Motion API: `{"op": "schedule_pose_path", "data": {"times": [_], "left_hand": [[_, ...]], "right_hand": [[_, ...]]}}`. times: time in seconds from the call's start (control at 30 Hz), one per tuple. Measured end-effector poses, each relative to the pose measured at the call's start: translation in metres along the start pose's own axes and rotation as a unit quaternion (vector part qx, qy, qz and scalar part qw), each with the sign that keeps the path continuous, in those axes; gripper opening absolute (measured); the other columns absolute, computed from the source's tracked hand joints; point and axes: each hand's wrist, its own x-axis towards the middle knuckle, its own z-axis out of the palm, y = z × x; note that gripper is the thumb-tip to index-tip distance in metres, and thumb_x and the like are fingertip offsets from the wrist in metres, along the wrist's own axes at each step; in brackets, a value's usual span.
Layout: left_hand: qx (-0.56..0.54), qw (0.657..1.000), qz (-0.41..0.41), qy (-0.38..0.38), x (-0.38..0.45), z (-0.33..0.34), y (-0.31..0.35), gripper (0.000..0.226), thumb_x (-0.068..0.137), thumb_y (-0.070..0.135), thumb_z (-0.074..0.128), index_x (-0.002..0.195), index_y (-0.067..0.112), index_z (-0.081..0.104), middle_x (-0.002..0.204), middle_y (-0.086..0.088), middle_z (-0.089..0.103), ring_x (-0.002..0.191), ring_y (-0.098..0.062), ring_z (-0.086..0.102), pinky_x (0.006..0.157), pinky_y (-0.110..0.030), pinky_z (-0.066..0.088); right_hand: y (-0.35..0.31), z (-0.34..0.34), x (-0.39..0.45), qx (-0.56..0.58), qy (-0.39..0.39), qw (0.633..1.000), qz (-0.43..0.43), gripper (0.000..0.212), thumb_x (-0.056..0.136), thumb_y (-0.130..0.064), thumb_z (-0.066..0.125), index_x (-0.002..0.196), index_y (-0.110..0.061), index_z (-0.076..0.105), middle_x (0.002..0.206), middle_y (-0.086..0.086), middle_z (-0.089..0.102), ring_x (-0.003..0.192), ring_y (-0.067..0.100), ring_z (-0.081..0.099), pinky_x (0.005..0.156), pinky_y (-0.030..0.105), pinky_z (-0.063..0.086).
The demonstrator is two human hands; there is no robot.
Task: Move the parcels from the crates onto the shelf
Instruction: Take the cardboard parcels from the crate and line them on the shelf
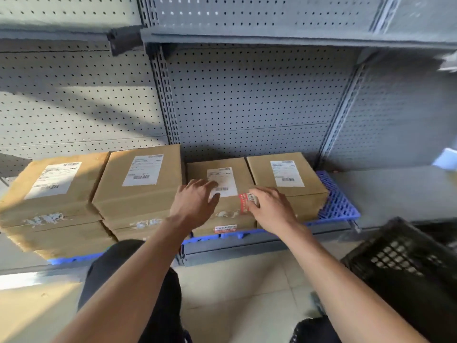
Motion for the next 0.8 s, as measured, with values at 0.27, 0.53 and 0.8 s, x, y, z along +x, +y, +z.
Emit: {"op": "schedule_pose_path", "data": {"times": [0.27, 0.53, 0.8], "left_hand": [[-0.043, 0.987, 0.130, -0.086, 0.013, 0.044, 0.156, 0.039, 0.100, 0.043, 0.048, 0.136, 0.034, 0.057, 0.139, 0.002, 0.061, 0.126, -0.025, 0.056, 0.103, -0.040, 0.043], [-0.076, 0.956, 0.232, -0.163, 0.003, 0.075, 0.265, 0.034, 0.100, 0.038, 0.049, 0.132, 0.029, 0.060, 0.135, -0.005, 0.062, 0.123, -0.033, 0.057, 0.101, -0.039, 0.042], [-0.059, 0.934, 0.280, -0.212, -0.001, 0.118, 0.314, 0.031, 0.100, 0.040, 0.047, 0.128, 0.031, 0.058, 0.134, -0.004, 0.060, 0.123, -0.031, 0.055, 0.098, -0.043, 0.045]], "right_hand": [[0.116, -0.057, -0.097, -0.008, 0.003, 0.983, 0.181, 0.042, 0.101, -0.037, 0.054, 0.142, -0.027, 0.057, 0.142, 0.000, 0.060, 0.132, 0.025, 0.051, 0.104, 0.040, 0.045], [0.177, -0.091, -0.188, -0.019, 0.056, 0.955, 0.292, 0.033, 0.098, -0.030, 0.060, 0.129, -0.020, 0.067, 0.130, 0.000, 0.068, 0.123, 0.025, 0.058, 0.101, 0.041, 0.049], [0.234, -0.089, -0.241, -0.001, 0.043, 0.924, 0.380, 0.038, 0.101, -0.039, 0.055, 0.134, -0.024, 0.064, 0.127, -0.002, 0.069, 0.113, 0.019, 0.065, 0.095, 0.040, 0.055]]}}
